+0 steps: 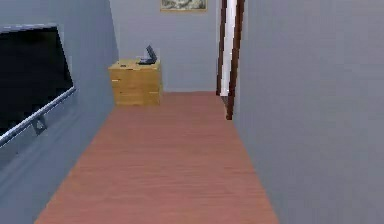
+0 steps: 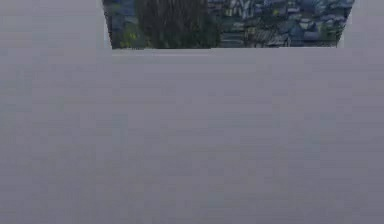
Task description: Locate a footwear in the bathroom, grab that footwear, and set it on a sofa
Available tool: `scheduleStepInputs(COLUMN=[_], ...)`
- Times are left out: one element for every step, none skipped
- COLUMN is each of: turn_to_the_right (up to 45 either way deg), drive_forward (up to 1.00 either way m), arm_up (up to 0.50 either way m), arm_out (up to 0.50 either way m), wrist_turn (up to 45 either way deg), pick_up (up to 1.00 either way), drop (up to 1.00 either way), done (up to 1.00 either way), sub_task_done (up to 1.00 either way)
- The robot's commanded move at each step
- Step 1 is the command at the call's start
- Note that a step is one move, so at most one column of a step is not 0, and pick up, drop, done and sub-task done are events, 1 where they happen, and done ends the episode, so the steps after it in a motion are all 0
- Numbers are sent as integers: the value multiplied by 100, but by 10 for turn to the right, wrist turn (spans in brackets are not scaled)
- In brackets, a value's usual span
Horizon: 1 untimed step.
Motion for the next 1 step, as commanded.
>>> scheduleStepInputs(turn_to_the_right=[0], drive_forward=[100], arm_up=[0], arm_out=[0], wrist_turn=[0], pick_up=[0], drop=[0], done=[0], sub_task_done=[0])
